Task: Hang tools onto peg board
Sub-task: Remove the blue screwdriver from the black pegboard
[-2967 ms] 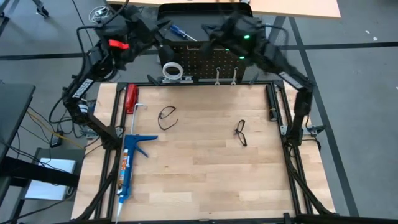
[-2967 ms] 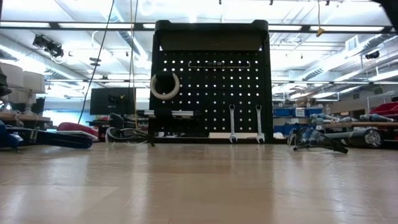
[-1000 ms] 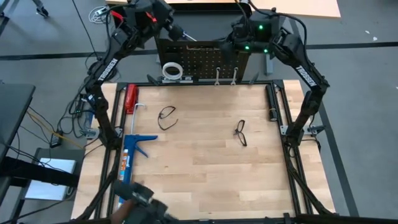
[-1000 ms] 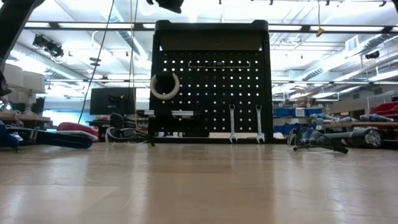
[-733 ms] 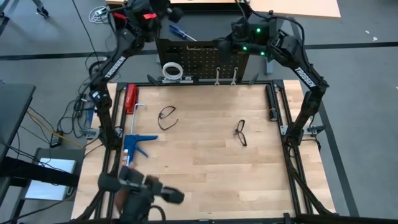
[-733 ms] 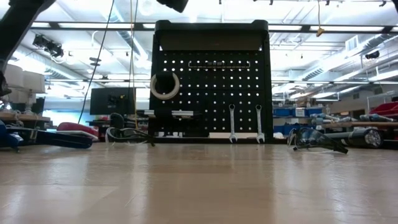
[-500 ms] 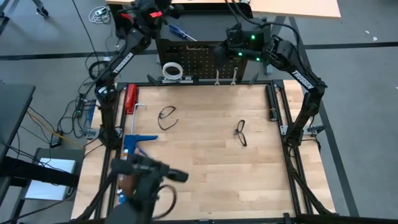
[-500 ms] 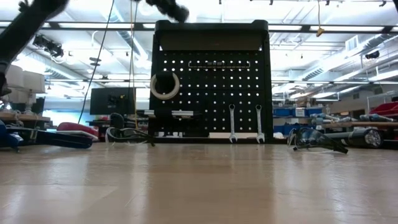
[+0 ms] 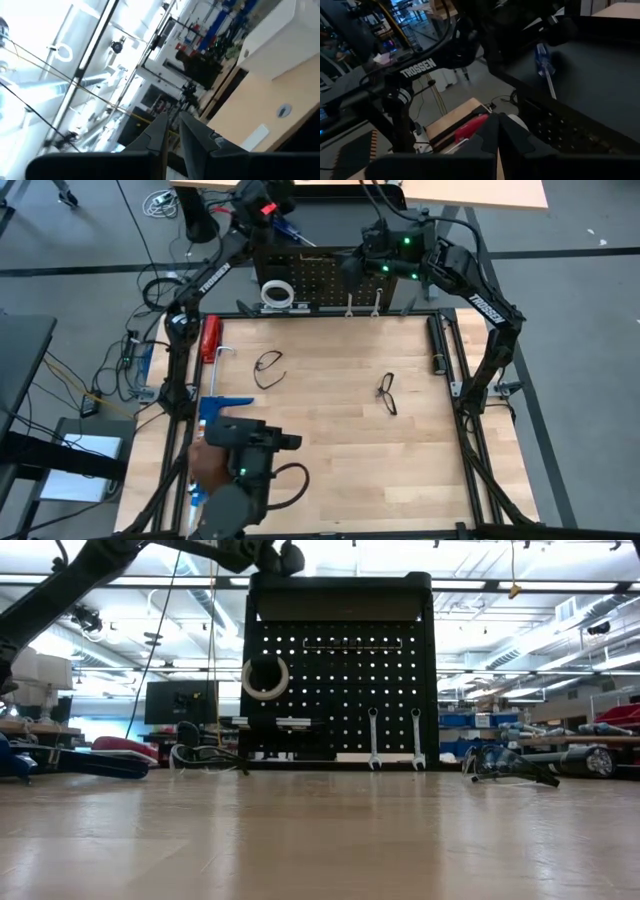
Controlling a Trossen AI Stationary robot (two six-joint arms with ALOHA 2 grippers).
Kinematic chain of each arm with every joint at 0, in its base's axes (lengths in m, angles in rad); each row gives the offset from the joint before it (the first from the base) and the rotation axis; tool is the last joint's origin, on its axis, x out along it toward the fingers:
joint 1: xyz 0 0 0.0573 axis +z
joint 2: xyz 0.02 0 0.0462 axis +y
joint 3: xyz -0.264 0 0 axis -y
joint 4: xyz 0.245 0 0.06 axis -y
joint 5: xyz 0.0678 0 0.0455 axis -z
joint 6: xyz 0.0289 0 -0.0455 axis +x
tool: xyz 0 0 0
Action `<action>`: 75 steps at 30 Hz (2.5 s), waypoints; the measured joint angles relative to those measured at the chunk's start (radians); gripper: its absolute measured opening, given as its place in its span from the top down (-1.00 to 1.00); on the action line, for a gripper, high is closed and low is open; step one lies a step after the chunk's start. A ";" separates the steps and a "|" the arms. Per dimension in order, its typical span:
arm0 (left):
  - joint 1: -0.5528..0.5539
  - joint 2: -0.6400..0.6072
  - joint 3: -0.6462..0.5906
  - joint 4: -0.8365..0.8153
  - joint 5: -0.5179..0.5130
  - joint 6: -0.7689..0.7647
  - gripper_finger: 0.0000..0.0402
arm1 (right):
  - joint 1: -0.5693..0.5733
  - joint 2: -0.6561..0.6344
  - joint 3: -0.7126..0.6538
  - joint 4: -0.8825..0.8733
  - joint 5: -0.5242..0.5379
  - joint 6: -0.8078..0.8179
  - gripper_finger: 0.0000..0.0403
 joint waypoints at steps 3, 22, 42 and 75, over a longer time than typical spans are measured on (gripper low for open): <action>-0.014 0.004 0.030 -0.017 -0.023 0.031 0.75 | -0.003 0.000 0.000 0.001 -0.006 -0.020 0.92; -0.063 -0.040 0.040 -0.117 -0.085 0.156 0.77 | -0.009 -0.001 0.000 0.016 -0.028 -0.060 0.94; -0.198 -0.038 0.039 -0.130 -0.049 0.206 0.92 | -0.014 -0.021 0.001 0.015 -0.116 -0.069 0.92; -0.291 -0.100 0.040 -0.384 0.196 -1.006 0.92 | -0.017 -0.105 0.002 -0.052 0.044 -0.192 0.90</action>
